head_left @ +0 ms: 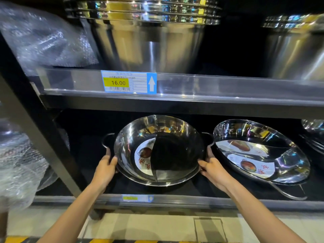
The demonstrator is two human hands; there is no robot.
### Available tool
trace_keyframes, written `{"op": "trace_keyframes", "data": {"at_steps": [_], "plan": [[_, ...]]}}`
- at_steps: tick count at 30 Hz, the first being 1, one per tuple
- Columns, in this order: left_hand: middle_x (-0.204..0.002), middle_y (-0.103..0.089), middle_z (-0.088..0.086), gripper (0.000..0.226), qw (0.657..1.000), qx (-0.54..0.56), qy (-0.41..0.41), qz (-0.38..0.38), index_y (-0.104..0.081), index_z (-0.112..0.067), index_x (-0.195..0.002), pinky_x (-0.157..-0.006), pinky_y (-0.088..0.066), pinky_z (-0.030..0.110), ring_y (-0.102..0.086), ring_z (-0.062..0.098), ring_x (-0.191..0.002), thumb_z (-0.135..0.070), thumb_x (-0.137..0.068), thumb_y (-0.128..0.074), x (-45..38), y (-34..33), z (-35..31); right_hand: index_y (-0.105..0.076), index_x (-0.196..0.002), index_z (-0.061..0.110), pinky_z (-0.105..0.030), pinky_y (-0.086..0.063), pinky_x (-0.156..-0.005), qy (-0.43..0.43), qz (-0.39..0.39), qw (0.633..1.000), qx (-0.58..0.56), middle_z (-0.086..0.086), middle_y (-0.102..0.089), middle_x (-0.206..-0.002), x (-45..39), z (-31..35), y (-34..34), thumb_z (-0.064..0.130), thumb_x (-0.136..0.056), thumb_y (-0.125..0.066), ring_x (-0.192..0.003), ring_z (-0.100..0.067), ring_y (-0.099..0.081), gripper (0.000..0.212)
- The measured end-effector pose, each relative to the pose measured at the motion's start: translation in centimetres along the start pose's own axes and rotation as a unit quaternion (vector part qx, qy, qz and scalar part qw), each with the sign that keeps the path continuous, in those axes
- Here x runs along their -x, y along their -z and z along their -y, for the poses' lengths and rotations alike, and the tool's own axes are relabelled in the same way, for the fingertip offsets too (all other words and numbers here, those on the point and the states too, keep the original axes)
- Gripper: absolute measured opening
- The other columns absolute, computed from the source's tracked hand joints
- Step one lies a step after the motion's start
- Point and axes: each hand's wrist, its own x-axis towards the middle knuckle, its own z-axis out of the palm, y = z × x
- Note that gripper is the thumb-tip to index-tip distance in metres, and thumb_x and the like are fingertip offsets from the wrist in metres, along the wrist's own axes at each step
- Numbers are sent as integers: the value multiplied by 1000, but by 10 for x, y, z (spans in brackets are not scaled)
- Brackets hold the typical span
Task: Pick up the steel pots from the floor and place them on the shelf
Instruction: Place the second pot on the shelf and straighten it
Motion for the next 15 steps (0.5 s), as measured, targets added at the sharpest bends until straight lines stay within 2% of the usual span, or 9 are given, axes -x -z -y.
{"op": "trace_keyframes", "data": {"at_steps": [4,8,11,13,15], "plan": [[-131,-57,17,58,999,38,5,5,-7,-21,-148,-105,-44,48,-57,30,-117,-18,-98,-38,-7,-2,-9,9,-144,42,-46,-27,-117,-8,52,998,-46,-5,-27,-155,-2,3,4,-5,-95,-38,-134,-20,-41,81],[-138,-52,13,60,998,61,0,16,-7,-23,-148,-108,-41,47,-59,25,-113,-22,-98,-40,-7,0,-11,12,-143,43,-41,-29,-114,-3,113,993,-31,1,-25,-156,2,4,12,-5,-92,-47,-135,-16,-36,91],[-128,-49,-5,69,997,34,-21,63,-1,-32,-147,-96,-45,34,-59,5,-93,-26,-95,-46,1,2,-5,18,-141,43,-39,-26,-114,2,151,988,14,7,-20,-156,6,-1,18,-1,-89,-54,-130,-7,-35,100],[-128,-47,-7,74,996,27,-23,84,4,-38,-145,-88,-48,30,-57,4,-93,-26,-94,-48,2,1,-2,19,-140,43,-38,-26,-114,-1,153,988,23,8,-18,-157,7,-2,20,-1,-89,-55,-125,-3,-38,100],[-132,-52,4,76,994,28,-22,101,8,-39,-144,-82,-48,28,-58,10,-100,-24,-94,-47,0,1,0,20,-140,42,-38,-27,-114,-5,151,988,31,8,-17,-157,6,-1,20,-1,-89,-54,-127,-5,-38,100]]}}
